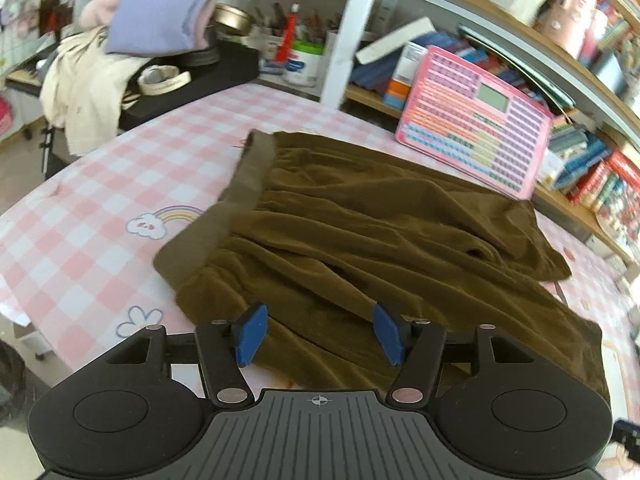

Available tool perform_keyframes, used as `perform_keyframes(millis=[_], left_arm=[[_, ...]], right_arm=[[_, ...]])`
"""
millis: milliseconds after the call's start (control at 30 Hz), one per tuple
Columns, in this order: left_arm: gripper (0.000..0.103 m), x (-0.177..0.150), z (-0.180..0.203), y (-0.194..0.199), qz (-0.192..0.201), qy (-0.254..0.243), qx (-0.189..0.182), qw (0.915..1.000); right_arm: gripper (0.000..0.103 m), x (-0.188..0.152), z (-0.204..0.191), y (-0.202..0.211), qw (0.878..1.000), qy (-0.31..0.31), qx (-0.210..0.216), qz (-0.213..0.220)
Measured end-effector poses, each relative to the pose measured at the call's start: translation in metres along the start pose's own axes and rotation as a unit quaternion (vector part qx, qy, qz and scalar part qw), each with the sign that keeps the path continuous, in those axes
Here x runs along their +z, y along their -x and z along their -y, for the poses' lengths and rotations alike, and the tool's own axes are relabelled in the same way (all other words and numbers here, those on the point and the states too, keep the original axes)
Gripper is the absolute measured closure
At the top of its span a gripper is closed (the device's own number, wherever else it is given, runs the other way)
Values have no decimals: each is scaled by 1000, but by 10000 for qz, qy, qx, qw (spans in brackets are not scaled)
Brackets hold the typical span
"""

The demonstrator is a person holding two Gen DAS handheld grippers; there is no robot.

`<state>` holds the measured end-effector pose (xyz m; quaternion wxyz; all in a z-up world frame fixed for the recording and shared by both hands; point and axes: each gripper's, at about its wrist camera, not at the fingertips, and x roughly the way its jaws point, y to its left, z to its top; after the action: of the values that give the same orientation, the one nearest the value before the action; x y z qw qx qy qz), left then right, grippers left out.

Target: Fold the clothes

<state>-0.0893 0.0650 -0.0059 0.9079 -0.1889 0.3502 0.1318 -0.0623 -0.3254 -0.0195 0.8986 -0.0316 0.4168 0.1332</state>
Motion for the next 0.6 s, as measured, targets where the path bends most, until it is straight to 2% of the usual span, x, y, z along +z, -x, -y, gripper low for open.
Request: perform_keyframes(millis=[67, 333, 433, 600], left_arm=[[43, 3, -3, -1, -1, 14, -22, 10000], [43, 14, -26, -5, -90, -42, -87, 9999], [43, 13, -43, -2, -114, 58, -107, 9999], [43, 13, -70, -3, -207, 47, -94, 9997]], right_arm=[[64, -1, -4, 2, 10000, -37, -32, 10], [55, -5, -34, 6, 9995, -174, -251, 51], [45, -7, -52, 9, 9991, -146, -384, 50], [45, -10, -81, 14, 9986, -164, -500, 76]])
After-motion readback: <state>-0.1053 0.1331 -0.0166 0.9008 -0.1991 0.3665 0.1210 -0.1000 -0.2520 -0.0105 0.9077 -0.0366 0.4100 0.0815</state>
